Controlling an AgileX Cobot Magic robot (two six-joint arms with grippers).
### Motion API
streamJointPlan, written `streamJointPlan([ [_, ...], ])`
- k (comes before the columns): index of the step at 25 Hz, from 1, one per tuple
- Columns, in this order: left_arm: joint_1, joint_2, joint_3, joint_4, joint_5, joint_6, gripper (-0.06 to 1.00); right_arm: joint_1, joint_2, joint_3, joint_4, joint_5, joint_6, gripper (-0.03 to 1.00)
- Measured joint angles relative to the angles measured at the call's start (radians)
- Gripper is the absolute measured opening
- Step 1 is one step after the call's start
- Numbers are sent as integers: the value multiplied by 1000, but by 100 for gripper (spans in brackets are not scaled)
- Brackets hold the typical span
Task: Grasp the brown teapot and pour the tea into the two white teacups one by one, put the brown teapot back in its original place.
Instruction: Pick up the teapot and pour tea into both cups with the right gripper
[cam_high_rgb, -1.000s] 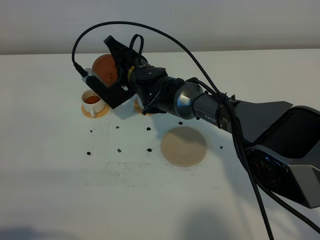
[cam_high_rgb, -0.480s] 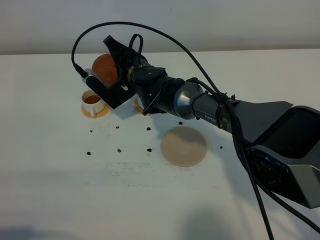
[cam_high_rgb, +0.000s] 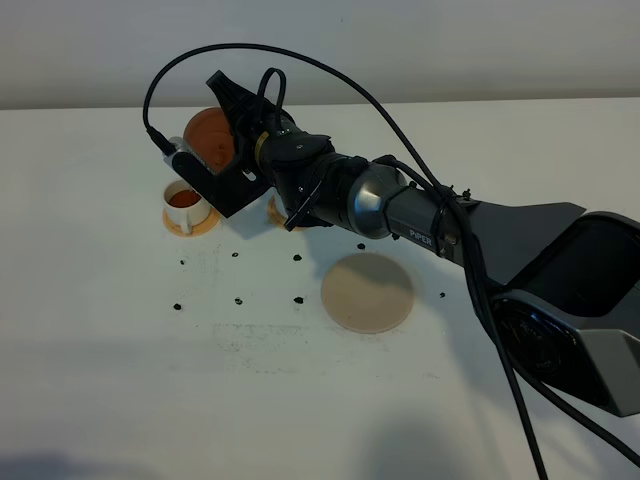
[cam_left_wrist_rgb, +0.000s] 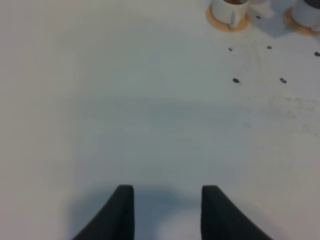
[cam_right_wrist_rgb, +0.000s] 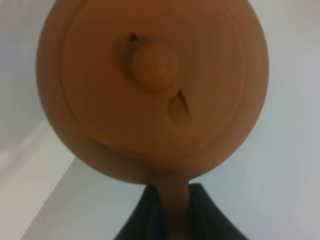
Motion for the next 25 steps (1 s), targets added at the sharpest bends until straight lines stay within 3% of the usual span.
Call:
streamJointPlan([
  [25,0,0,0,0,0,0,31,8,0,0,-28,-3,2,11],
])
